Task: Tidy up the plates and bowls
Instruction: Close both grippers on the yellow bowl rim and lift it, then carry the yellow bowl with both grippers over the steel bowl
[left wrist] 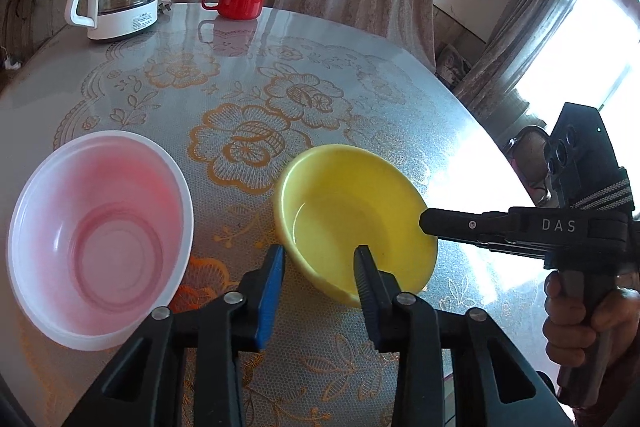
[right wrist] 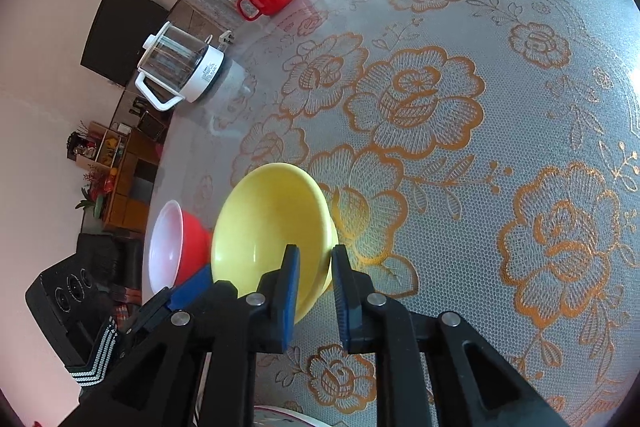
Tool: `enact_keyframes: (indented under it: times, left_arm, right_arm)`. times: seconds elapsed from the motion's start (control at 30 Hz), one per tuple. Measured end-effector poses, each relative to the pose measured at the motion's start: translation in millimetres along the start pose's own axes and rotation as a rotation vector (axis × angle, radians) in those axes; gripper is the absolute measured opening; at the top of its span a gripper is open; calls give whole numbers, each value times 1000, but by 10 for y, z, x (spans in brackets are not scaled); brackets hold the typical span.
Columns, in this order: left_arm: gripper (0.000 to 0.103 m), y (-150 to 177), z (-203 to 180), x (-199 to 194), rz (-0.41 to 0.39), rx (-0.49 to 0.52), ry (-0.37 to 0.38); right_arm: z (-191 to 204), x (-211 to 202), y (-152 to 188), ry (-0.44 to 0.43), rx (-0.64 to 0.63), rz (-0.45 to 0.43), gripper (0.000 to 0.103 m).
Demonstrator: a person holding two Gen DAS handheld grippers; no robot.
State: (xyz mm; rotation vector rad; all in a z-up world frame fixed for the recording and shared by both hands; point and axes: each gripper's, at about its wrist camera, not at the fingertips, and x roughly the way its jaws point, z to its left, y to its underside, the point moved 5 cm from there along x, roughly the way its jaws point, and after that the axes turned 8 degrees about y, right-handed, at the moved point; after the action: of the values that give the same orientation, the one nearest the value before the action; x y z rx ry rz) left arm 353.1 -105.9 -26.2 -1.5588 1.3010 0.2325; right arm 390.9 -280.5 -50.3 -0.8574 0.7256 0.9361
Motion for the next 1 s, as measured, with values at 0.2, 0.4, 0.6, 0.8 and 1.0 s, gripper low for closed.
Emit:
enact_keyframes:
  times: [0.2,0.4,0.6,0.8,1.0]
  left_arm:
    - [19,34,32,-29,-6,-18,0]
    - [19,80,-70,-195,-31,-7,10]
    - [19,117,-173,-445,-64,3,18]
    - [19,199,-303,-766,-109,18,28]
    - [19,343,-431,-1047,-145,19,31]
  right_arm:
    - [-13,-21,44,12,-32,-4,9]
    - [40,-127,75,21,-43,-14,8]
    - [144,-343,169,-15,-52,-35,8]
    - [240,-530,329,-42,-55,-55,8]
    - [338,-687,533,-58,-71,-66,8]
